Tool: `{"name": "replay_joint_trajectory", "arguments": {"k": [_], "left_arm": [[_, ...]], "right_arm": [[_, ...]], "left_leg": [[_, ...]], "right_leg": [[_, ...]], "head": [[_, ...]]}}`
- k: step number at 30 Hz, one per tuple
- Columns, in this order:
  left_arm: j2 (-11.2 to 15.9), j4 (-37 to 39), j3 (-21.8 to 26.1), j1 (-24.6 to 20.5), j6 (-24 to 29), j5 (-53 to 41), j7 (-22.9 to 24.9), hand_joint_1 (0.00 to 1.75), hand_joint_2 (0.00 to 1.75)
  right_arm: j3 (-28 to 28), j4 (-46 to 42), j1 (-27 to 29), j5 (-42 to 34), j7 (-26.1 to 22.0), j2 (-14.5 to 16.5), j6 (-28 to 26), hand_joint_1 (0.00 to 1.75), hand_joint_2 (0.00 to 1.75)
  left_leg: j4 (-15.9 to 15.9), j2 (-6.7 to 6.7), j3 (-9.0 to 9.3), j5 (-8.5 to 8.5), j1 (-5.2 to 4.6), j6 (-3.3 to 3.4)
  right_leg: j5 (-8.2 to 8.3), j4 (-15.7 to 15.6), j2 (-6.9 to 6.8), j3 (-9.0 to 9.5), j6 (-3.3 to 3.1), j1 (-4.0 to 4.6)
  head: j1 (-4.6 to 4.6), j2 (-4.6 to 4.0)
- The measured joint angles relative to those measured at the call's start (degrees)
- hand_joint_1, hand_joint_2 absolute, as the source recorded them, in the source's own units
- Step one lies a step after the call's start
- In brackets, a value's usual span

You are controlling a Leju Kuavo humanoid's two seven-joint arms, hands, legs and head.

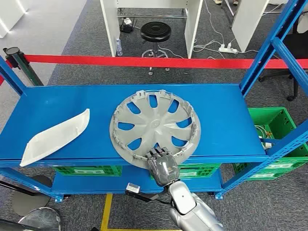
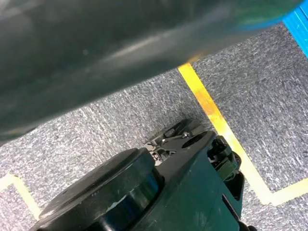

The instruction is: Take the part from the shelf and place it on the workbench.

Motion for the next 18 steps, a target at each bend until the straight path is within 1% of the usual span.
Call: {"name": "replay_joint_trajectory", "arguments": {"k": [5,11,15,18], "left_arm": [[-0.02,0.0,0.25,0.0,0.02,-0.08,-0.05,0.0,0.0],[-0.11,0.0,1.19,0.0,0.15,-0.62,-0.35,0.0,0.0],[-0.2,0.0,1.71,0.05,0.28,-0.9,-0.63,0.0,0.0],[-0.27,0.0,2.55,0.14,0.54,-1.18,-0.78,0.0,0.0]], "right_arm": [[-0.23,-0.45,0.18,-0.25,-0.43,0.16,0.0,1.75,1.75],[-0.42,-3.62,2.17,-3.4,-3.56,0.22,-0.02,1.75,1.75],[-0.52,-7.83,4.34,-6.27,-6.48,0.23,-0.02,1.75,1.75],[-0.8,-13.22,6.97,-7.45,-9.13,0.28,-0.04,1.75,1.75]], "left_leg": [[0.0,0.0,0.02,0.0,0.0,0.0],[0.0,0.01,0.02,0.0,0.0,0.0],[0.0,0.01,0.01,-0.01,0.0,0.0],[0.0,0.01,0.01,-0.01,0.0,0.0]], "right_leg": [[0.0,0.0,0.0,0.01,0.0,0.0],[0.0,0.0,0.01,0.01,0.0,0.0],[-0.01,0.0,0.0,0.01,0.0,0.01],[-0.01,0.0,0.0,0.01,0.0,0.01]], "head": [[-0.01,0.0],[0.0,0.0],[0.01,0.0],[0.01,0.0]]}}
